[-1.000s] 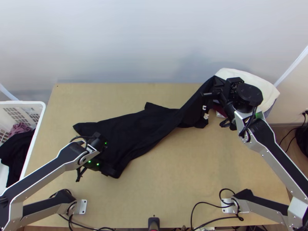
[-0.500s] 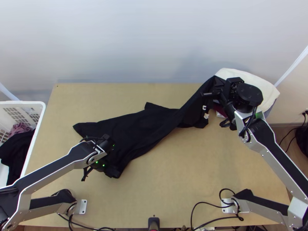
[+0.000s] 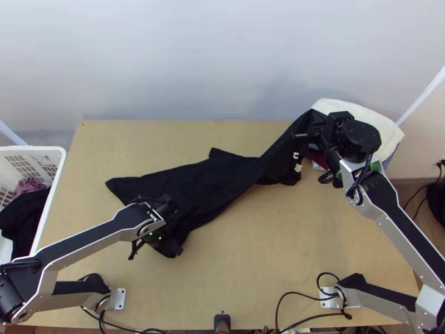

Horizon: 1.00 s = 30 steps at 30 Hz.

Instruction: Fold the t-shirt

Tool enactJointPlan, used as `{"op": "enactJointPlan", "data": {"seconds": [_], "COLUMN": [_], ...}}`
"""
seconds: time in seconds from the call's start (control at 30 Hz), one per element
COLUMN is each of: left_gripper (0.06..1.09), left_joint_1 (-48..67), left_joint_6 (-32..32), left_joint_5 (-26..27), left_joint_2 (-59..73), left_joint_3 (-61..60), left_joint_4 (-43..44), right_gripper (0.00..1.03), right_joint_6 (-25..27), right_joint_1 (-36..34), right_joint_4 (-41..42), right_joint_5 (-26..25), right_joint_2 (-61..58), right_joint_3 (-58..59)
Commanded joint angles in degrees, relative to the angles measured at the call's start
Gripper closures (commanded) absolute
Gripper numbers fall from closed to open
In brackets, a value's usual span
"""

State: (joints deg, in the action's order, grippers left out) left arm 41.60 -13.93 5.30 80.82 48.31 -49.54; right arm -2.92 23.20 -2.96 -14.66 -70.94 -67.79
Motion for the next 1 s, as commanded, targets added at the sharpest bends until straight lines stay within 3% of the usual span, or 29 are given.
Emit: {"op": "enactJointPlan", "data": {"seconds": [0.0, 0.13, 0.23, 0.4, 0.67, 0.97], "left_gripper": [0.5, 0.52, 1.05, 1.04, 1.04, 1.04], "left_joint_1": [0.7, 0.9, 0.9, -0.1, -16.5, -31.4], "left_joint_6": [-1.3, -1.3, -1.3, -0.6, 0.7, -7.6], "left_joint_5": [0.0, 0.1, -0.1, -0.3, -0.1, 0.2], "left_joint_2": [1.1, 1.4, 0.4, -3.1, -10.2, -10.7], "left_joint_3": [1.6, 0.8, -0.7, -2.0, 5.3, 16.8], "left_joint_4": [0.0, 0.2, 3.1, 3.9, 3.7, 7.0], "right_gripper": [1.0, 1.0, 1.0, 1.0, 1.0, 1.0], "right_joint_6": [0.0, 0.0, 0.0, 0.0, -0.3, -9.5], "right_joint_1": [-0.3, -0.3, -0.3, -0.3, -0.4, -0.4], "right_joint_4": [1.6, 1.6, 1.6, 1.6, -2.0, -14.7], "right_joint_5": [-0.8, -0.8, -0.8, -0.8, -0.8, -0.8], "right_joint_2": [-0.5, -0.5, -0.5, -0.3, 0.1, -1.4], "right_joint_3": [0.6, 0.6, 0.6, 0.6, 0.9, -4.5]}}
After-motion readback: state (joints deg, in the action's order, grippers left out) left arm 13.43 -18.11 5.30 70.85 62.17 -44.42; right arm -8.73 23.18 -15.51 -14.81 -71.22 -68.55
